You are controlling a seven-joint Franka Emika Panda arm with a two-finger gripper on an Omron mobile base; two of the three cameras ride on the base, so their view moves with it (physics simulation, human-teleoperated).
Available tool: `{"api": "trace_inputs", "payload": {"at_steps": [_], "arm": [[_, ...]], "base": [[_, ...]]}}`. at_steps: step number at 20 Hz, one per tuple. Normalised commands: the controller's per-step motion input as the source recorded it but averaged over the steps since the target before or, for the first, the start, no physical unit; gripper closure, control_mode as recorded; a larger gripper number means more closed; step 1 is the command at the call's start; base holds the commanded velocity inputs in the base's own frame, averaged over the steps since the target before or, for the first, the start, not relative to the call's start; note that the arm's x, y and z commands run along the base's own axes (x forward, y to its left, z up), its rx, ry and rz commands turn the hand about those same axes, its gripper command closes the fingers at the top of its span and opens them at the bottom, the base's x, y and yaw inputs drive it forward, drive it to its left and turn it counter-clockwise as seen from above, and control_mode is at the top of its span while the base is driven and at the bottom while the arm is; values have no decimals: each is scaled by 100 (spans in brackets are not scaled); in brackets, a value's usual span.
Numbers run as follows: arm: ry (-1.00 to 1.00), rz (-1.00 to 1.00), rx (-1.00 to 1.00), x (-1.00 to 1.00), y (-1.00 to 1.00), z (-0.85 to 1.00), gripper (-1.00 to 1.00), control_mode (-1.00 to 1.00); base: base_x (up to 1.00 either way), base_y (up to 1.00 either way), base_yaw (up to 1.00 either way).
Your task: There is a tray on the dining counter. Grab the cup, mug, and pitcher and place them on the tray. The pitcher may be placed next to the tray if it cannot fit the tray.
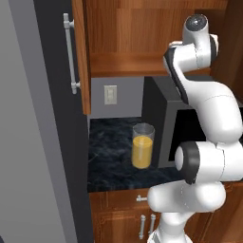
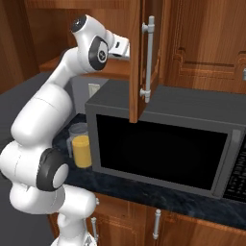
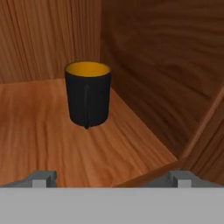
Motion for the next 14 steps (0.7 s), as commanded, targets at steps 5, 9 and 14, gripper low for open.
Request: {"api": "trace_inputs", "payload": {"at_steps": [5, 9, 14], "arm": [[0, 0, 0, 20, -8, 0, -100, -100], [0, 0, 0, 29, 0, 0, -100, -100], [0, 0, 0, 30, -5, 0, -100, -100]], "base": [[0, 0, 0], [0, 0, 0], [0, 0, 0]]}}
